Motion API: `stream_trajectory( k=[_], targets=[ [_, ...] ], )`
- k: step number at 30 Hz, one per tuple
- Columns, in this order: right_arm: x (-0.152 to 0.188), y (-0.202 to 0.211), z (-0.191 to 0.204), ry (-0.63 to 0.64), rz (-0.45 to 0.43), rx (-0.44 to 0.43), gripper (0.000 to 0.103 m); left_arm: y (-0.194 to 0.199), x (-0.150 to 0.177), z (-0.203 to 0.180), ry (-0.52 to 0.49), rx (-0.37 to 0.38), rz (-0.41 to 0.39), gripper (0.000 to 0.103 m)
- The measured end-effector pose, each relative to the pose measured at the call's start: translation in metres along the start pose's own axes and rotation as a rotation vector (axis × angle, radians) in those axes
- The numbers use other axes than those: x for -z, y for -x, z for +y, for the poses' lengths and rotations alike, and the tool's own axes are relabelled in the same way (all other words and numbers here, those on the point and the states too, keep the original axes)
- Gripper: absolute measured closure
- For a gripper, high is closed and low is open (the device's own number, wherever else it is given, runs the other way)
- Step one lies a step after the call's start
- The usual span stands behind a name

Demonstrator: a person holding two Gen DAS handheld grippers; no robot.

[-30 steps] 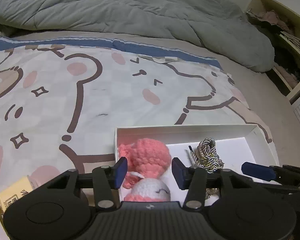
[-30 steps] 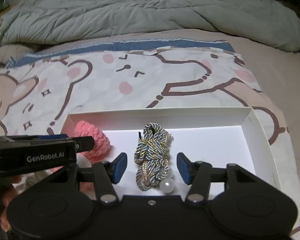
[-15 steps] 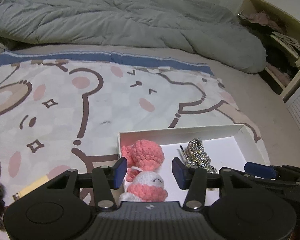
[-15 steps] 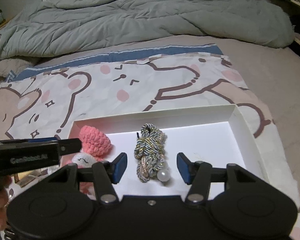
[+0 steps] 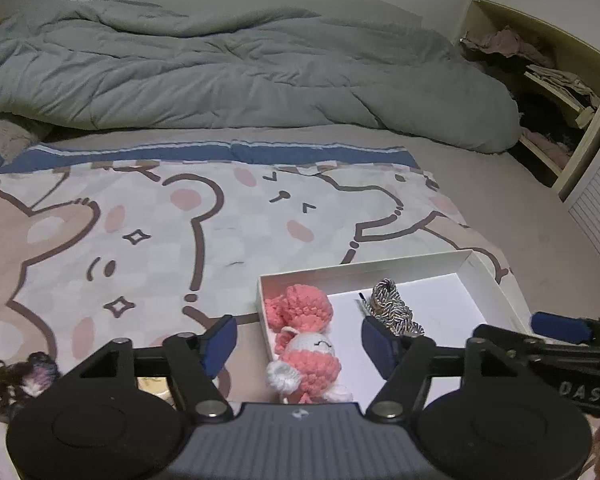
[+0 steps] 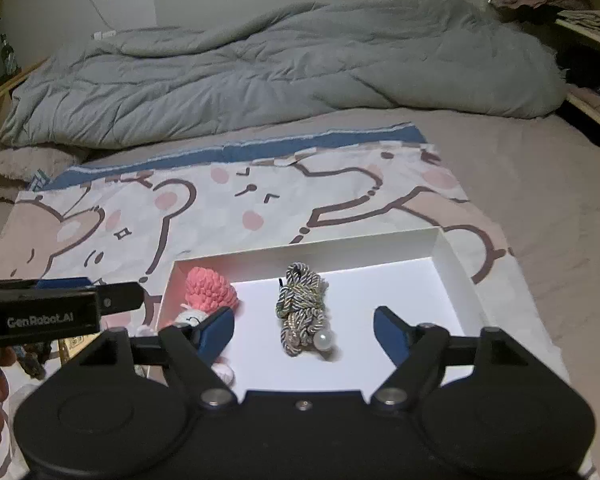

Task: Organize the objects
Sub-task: 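Open the left gripper releasing the doll while the right gripper releases the cord, then withdraw both open tools up and away from the white box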

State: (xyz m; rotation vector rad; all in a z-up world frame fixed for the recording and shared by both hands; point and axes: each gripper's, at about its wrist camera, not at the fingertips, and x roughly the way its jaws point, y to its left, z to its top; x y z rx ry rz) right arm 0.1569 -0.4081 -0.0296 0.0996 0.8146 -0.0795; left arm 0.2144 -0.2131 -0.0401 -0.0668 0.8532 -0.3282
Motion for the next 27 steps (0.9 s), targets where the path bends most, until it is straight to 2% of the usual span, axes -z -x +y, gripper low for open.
stream_trajectory(
  k=[8,11,14,20,27],
  targets=[
    [0.011,0.029,-0.007,-0.012,-0.04,0.036,0.013,0.028,0.009,-0.003,-0.045,-0.028,-0.04,0.008],
    [0.015,0.039,-0.011,-0.028,-0.054,0.046,0.011,0.037,0.013,-0.004,-0.063,-0.029,-0.046,0.004],
    [0.018,0.047,-0.014,-0.035,-0.067,0.06,0.007,0.047,0.017,-0.005,-0.079,-0.036,-0.061,0.0],
    [0.023,0.06,-0.016,-0.036,-0.089,0.092,0.0,0.064,0.024,-0.004,-0.111,-0.041,-0.08,0.0],
    [0.029,0.071,-0.021,-0.036,-0.095,0.112,0.0,0.077,0.029,0.003,-0.108,-0.027,-0.091,0.0]
  ],
)
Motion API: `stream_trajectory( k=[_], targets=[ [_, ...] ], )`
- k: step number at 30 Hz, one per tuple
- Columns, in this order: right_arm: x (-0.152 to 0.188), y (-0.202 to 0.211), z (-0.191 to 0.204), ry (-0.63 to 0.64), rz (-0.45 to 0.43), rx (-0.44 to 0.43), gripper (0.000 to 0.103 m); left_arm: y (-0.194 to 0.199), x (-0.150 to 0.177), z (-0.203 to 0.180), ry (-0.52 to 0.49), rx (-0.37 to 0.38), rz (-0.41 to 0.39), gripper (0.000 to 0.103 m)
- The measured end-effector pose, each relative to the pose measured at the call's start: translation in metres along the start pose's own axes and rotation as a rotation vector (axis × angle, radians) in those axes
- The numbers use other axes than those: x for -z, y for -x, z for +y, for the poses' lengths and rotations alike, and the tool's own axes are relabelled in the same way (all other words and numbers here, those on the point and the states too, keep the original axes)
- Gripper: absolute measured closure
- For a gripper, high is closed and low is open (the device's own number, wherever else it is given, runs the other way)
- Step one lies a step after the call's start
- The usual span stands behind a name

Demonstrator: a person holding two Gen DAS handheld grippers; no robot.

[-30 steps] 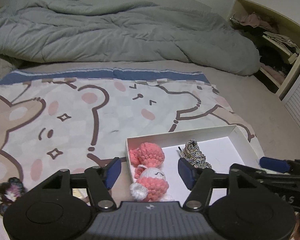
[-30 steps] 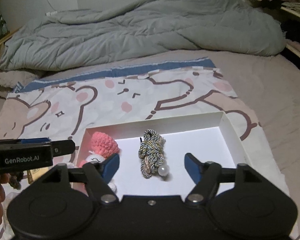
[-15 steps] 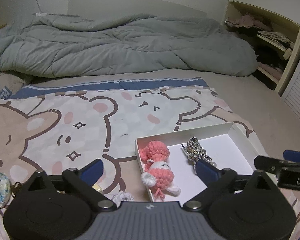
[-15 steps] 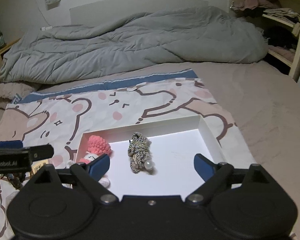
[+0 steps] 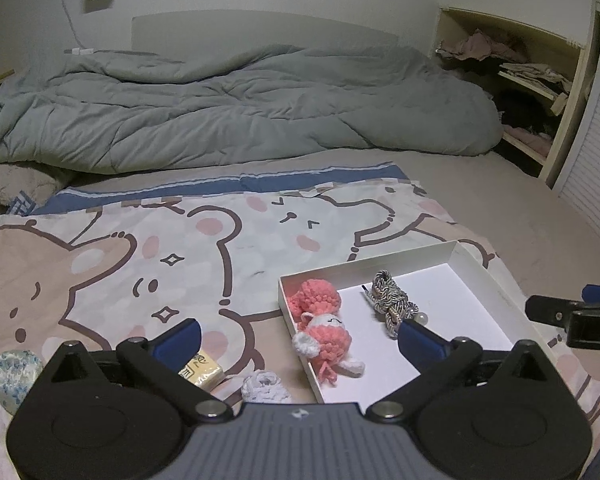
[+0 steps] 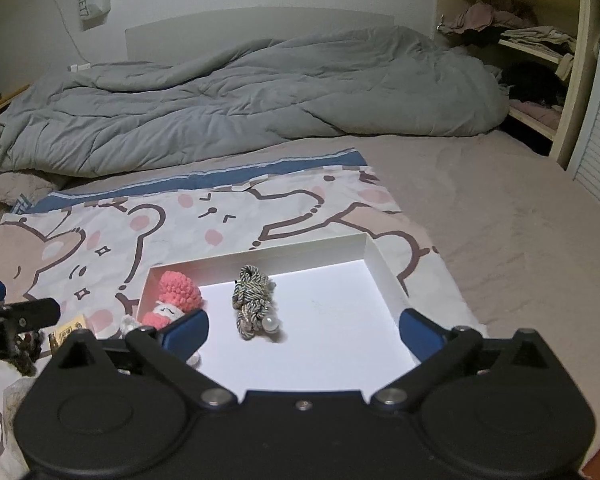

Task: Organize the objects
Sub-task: 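Withdraw both open tools up and away from the white box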

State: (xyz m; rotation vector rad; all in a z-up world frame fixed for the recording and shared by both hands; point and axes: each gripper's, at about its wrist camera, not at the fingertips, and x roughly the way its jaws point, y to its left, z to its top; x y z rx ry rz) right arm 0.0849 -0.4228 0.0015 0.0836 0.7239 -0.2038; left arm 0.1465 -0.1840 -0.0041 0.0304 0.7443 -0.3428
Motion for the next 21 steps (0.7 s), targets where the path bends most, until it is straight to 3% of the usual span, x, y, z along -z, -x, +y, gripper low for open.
stream_trajectory(
  k=[9,21],
  targets=[
    [0.007,0.015,0.003,-0.021,-0.038,-0.02,0.0,0.011,0.003,0.011,-0.001,-0.02,-0.021,0.0],
    [0.012,-0.001,0.043,-0.012,-0.037,-0.086,0.0,0.031,0.008,0.066,0.009,-0.097,-0.065,0.0]
  ],
)
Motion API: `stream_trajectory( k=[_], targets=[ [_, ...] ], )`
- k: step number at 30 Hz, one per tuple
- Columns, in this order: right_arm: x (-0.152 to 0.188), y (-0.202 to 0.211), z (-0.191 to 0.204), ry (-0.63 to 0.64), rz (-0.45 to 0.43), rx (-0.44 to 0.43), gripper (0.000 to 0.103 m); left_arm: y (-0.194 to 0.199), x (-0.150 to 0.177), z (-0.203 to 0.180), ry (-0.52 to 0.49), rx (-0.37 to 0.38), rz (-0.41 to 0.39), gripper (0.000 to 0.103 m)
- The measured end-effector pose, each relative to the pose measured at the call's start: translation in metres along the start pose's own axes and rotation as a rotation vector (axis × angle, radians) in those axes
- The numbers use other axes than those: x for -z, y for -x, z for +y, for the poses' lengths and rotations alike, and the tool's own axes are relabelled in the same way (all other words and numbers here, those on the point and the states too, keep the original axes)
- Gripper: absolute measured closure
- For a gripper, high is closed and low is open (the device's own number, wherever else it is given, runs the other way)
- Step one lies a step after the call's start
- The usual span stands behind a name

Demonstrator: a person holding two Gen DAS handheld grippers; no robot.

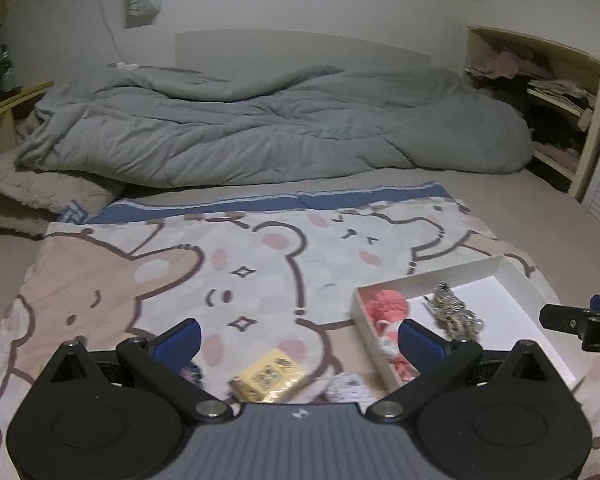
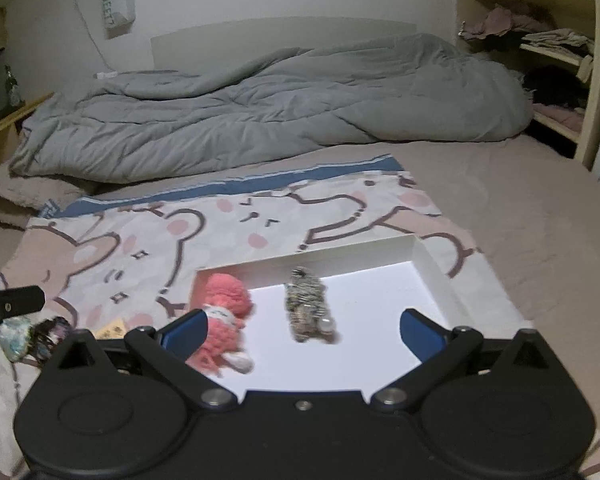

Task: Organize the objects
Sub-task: 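Withdraw both open tools up and away from the white box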

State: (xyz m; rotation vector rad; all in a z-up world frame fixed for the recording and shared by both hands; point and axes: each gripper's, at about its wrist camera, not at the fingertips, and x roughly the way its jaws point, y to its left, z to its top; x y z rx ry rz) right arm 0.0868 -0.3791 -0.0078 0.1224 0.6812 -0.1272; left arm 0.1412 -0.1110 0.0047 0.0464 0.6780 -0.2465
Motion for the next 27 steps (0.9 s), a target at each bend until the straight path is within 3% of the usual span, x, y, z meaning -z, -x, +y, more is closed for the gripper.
stream_trajectory(
  k=[17,27],
  targets=[
    [-0.004,-0.008,0.075,0.012,0.019,-0.134,0.0,0.03,0.014,0.085,0.045,-0.098,-0.037,0.0],
    [0.006,-0.02,0.117,0.051,0.087,-0.166,0.0,0.031,0.037,0.115,0.043,-0.099,-0.02,0.0]
  ],
)
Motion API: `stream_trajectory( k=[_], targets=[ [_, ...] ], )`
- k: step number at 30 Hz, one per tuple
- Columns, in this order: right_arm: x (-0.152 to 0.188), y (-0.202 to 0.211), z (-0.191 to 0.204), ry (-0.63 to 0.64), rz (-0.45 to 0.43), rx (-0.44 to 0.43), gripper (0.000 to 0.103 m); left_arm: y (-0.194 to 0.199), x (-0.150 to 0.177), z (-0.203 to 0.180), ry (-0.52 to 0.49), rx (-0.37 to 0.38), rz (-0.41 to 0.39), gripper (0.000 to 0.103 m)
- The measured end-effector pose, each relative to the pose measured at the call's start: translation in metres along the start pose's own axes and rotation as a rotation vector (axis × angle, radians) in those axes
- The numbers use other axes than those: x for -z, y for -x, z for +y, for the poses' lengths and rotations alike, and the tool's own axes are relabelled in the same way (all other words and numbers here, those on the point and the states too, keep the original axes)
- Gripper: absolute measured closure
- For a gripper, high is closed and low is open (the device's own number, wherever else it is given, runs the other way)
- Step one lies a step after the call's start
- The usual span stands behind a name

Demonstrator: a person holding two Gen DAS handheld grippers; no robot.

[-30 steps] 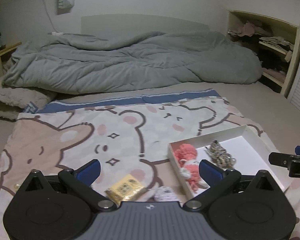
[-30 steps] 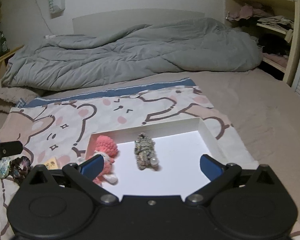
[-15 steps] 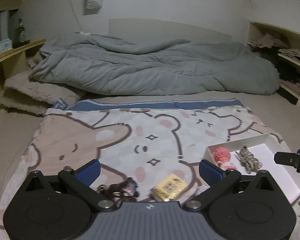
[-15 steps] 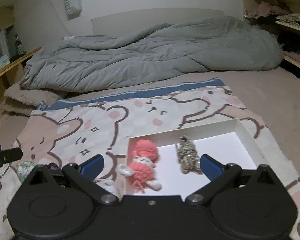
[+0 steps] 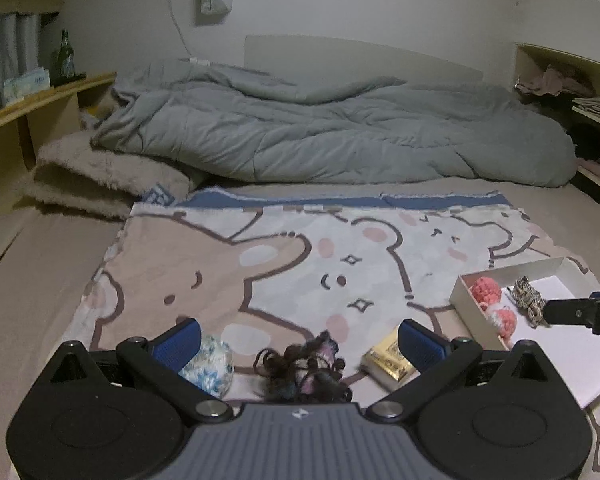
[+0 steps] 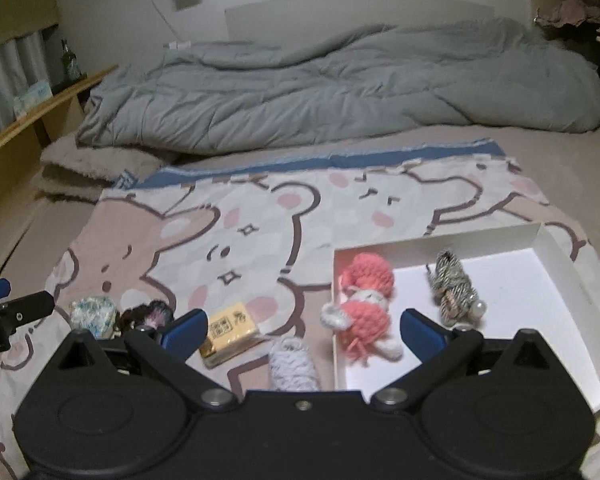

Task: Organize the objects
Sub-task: 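Withdraw both open tools up and away from the white box, then grasp the dark brown claw clip with the right tool while the left tool approaches the clear bag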

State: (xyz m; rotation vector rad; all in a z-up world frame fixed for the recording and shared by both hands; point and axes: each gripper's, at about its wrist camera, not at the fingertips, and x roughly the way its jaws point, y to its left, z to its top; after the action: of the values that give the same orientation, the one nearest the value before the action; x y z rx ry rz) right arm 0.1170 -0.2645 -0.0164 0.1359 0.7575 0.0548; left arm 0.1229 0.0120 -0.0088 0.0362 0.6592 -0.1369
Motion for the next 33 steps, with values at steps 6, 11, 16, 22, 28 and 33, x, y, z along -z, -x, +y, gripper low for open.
stream_trajectory(
  k=[6,11,16,22,28,33],
  targets=[
    [0.012,-0.012,0.019,0.055,0.027,-0.042,0.0,-0.013,0.015,0.01,0.0,0.026,0.058,0.0],
    [0.023,-0.022,0.028,0.038,0.093,-0.116,0.0,-0.027,0.026,0.004,-0.026,0.036,0.153,0.0],
    [0.034,-0.039,0.032,-0.005,0.216,-0.156,0.017,-0.038,0.036,-0.004,-0.071,0.102,0.216,0.0],
    [0.049,-0.058,0.033,-0.007,0.344,-0.168,0.049,-0.052,0.049,-0.013,-0.054,0.168,0.313,0.0],
    [0.06,-0.069,0.029,0.004,0.419,-0.175,0.07,-0.065,0.058,-0.017,-0.004,0.204,0.383,0.001],
    [0.067,-0.08,0.028,0.003,0.467,-0.191,0.082,-0.074,0.066,-0.02,0.011,0.2,0.428,0.001]
  ],
)
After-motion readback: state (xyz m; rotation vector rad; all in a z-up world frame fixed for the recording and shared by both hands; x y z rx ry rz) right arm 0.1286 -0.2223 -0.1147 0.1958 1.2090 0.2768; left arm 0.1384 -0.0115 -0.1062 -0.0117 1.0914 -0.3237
